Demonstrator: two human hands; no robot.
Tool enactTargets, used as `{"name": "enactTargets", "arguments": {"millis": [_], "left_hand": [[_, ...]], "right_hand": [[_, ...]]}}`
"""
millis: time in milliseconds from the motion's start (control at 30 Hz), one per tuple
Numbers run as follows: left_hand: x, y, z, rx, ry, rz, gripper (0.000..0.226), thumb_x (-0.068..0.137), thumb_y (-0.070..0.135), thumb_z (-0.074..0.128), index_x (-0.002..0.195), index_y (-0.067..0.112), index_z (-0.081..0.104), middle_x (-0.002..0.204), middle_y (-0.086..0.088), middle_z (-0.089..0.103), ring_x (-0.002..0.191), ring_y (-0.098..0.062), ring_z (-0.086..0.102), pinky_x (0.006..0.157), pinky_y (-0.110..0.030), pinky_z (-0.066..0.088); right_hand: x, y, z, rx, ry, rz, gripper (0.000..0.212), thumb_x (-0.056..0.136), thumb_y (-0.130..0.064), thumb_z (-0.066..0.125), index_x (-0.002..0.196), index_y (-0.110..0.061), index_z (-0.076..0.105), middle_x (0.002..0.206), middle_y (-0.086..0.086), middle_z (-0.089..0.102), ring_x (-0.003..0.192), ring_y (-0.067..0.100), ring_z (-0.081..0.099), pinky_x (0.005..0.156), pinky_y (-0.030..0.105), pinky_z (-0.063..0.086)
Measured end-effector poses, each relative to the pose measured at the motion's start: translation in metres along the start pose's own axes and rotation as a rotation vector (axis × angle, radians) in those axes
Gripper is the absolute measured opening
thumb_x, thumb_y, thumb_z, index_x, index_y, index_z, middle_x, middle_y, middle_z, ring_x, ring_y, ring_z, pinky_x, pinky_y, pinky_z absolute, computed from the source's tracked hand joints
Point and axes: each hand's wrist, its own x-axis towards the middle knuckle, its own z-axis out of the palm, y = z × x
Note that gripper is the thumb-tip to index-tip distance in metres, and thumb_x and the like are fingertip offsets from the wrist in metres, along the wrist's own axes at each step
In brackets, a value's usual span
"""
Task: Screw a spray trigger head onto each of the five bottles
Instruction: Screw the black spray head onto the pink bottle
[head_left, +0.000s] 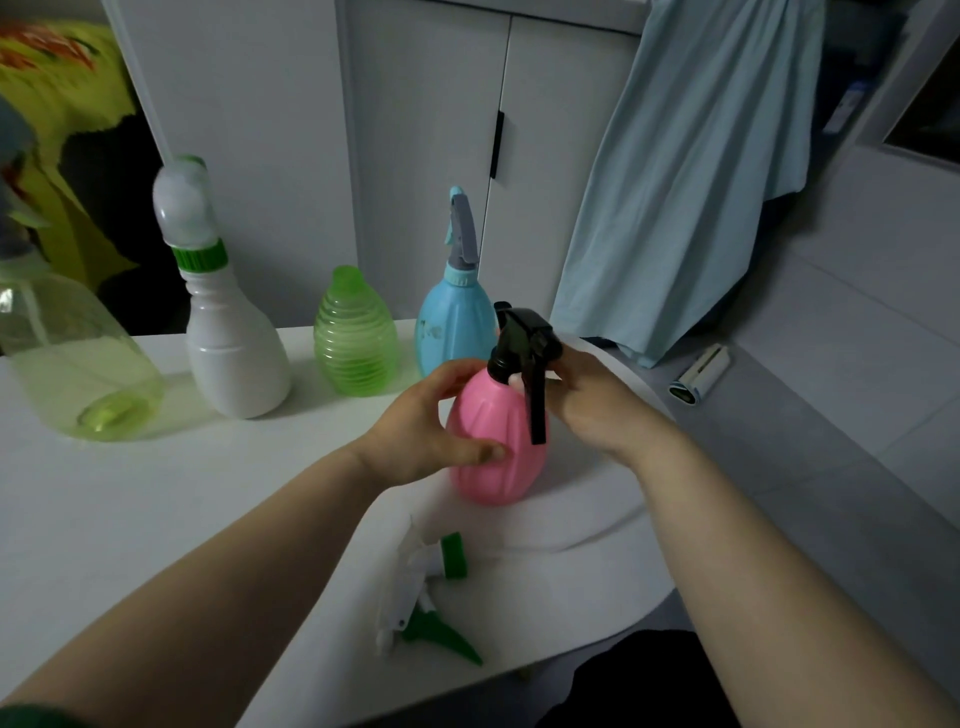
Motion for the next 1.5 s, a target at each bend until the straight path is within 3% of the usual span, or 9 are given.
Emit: {"name": "enactTargets", "arguments": {"millis": [267, 467, 633, 767, 867, 1100, 1200, 1333, 1500], "left_hand": [[-0.002, -0.001, 0.004, -0.009, 0.041, -0.014, 0.066, 0.046, 0.025, 0.072, 0.101, 0.042, 0.04, 0.1, 0.021, 0.05, 0.098, 0.001, 0.049, 0.081, -0.009, 0.036], [-0.001, -0.002, 0.004, 0.022, 0.035, -0.002, 0.068, 0.058, 0.005, 0.078, 0.102, 0.04, 0.04, 0.099, 0.021, 0.05, 0.099, -0.005, 0.049, 0.074, 0.007, 0.034], [-0.001, -0.003, 0.005, 0.06, 0.04, -0.016, 0.073, 0.059, 0.005, 0.078, 0.119, 0.025, 0.042, 0.103, 0.011, 0.051, 0.102, -0.011, 0.048, 0.073, 0.003, 0.035], [-0.001, -0.002, 0.008, 0.059, 0.051, -0.012, 0.07, 0.05, 0.022, 0.079, 0.107, 0.037, 0.04, 0.098, 0.023, 0.049, 0.093, 0.002, 0.049, 0.07, 0.008, 0.031], [-0.002, -0.001, 0.011, 0.024, 0.069, -0.036, 0.066, 0.045, 0.027, 0.072, 0.099, 0.046, 0.039, 0.096, 0.023, 0.05, 0.089, 0.006, 0.049, 0.067, 0.006, 0.035], [-0.003, 0.0, 0.012, 0.062, 0.093, -0.05, 0.079, 0.045, 0.028, 0.07, 0.118, 0.03, 0.041, 0.105, 0.007, 0.053, 0.099, -0.012, 0.048, 0.079, -0.017, 0.037], [0.0, 0.005, 0.007, 0.09, 0.027, -0.064, 0.082, 0.046, 0.028, 0.071, 0.122, 0.027, 0.04, 0.112, 0.005, 0.052, 0.105, -0.011, 0.047, 0.085, -0.019, 0.034], [-0.003, 0.01, -0.001, 0.054, -0.11, -0.1, 0.078, 0.058, 0.017, 0.081, 0.125, 0.021, 0.04, 0.126, -0.003, 0.053, 0.119, -0.017, 0.046, 0.103, -0.031, 0.036], [-0.027, -0.006, -0.009, 0.187, 0.124, -0.119, 0.072, 0.069, 0.02, 0.073, 0.131, 0.019, 0.035, 0.135, -0.001, 0.042, 0.126, -0.013, 0.037, 0.106, -0.026, 0.025]], "right_hand": [[-0.005, 0.002, 0.014, 0.014, 0.238, -0.04, 0.03, 0.079, -0.014, 0.059, 0.078, -0.044, 0.056, 0.084, -0.024, 0.06, 0.093, 0.007, 0.058, 0.078, 0.007, 0.045], [0.006, -0.013, -0.001, -0.049, -0.054, 0.026, 0.033, 0.081, -0.007, 0.057, 0.086, -0.039, 0.056, 0.088, -0.019, 0.062, 0.087, -0.006, 0.058, 0.081, 0.006, 0.044], [0.005, -0.007, 0.009, -0.007, 0.125, 0.039, 0.036, 0.077, -0.004, 0.058, 0.072, -0.04, 0.061, 0.089, -0.004, 0.065, 0.1, 0.023, 0.061, 0.097, 0.041, 0.045], [0.0, -0.004, 0.017, -0.046, 0.261, -0.002, 0.037, 0.072, -0.009, 0.061, 0.066, -0.045, 0.062, 0.074, -0.023, 0.062, 0.079, 0.0, 0.061, 0.08, 0.015, 0.048], [-0.002, -0.006, 0.023, -0.033, 0.34, 0.005, 0.026, 0.073, -0.008, 0.061, 0.086, -0.029, 0.069, 0.079, -0.018, 0.064, 0.074, -0.011, 0.058, 0.069, -0.002, 0.042], [-0.005, -0.013, 0.04, -0.172, 0.563, 0.045, 0.02, 0.076, -0.014, 0.061, 0.094, -0.014, 0.067, 0.096, 0.008, 0.072, 0.088, 0.016, 0.062, 0.066, 0.008, 0.039], [-0.004, -0.019, 0.027, -0.129, 0.356, 0.104, 0.028, 0.077, -0.013, 0.06, 0.105, -0.015, 0.061, 0.1, -0.001, 0.066, 0.096, 0.012, 0.058, 0.071, 0.004, 0.039], [-0.003, -0.025, 0.004, -0.085, 0.013, 0.169, 0.036, 0.08, -0.004, 0.056, 0.115, -0.013, 0.054, 0.108, 0.001, 0.059, 0.103, 0.01, 0.054, 0.091, 0.02, 0.041], [0.005, -0.027, -0.011, -0.098, 0.185, 0.139, 0.022, 0.073, -0.006, 0.067, 0.09, -0.019, 0.062, 0.091, -0.004, 0.062, 0.084, 0.005, 0.058, 0.075, 0.013, 0.043]]}}
